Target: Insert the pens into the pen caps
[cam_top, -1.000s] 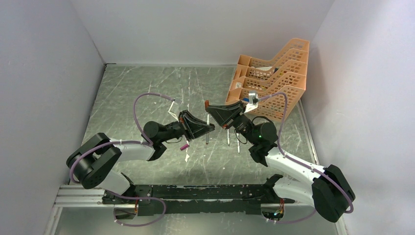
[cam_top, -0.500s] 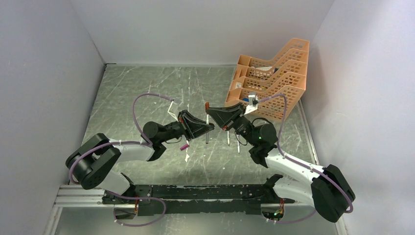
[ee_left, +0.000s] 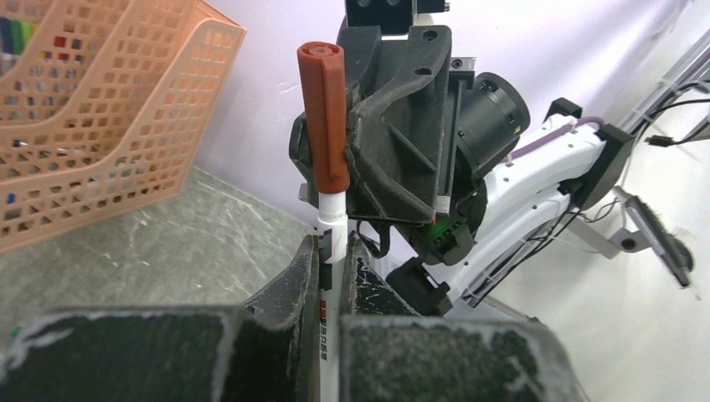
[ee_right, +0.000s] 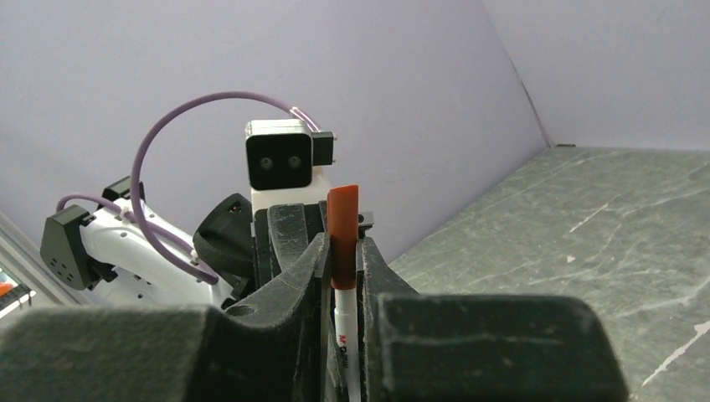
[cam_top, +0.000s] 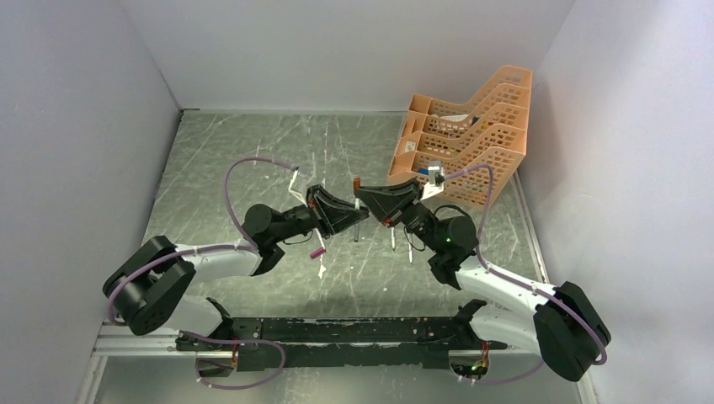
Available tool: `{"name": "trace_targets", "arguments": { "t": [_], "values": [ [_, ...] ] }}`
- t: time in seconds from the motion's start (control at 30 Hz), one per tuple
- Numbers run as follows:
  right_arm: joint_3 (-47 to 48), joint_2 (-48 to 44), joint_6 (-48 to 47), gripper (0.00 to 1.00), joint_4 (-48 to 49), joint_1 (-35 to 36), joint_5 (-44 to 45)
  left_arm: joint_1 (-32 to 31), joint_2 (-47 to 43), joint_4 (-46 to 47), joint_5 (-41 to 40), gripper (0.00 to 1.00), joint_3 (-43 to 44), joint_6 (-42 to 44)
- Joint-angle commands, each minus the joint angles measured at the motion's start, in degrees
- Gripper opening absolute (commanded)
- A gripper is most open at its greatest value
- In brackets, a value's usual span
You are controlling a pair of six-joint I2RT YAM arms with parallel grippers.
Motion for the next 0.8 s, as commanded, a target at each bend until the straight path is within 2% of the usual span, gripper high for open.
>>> {"name": "trace_targets", "arguments": {
  "t": [0.0,0.13,0.27,0.53,0.77],
  "values": [
    [-1.0,0.5,-2.3,0.00,0.3,0.2,-2.7,0.0,-4.6,-4.1,-0.2,0.07,4.2,6.6],
    [-1.0,1.9,-1.8,0.00,2.9,0.2,-5.6,0.0,-6.7,-7.4,-0.4,0.07,5.7,9.2],
    [-1.2,3.4,-0.6,0.08,6.5,0.2,-8.0,0.0,-8.2,-10.3,0.4,0.07,7.3,11.8],
    [-1.5,3.0,0.2,0.29,8.4,0.1,-8.5,0.0,-11.0,-16.3,3.8,0.07,8.8,17.6],
    [-1.1,-2.3,-2.8,0.52,1.6,-0.2,-8.5,0.1,-13.4,-23.2,3.3,0.07,8.7,21.9]
  ]
}}
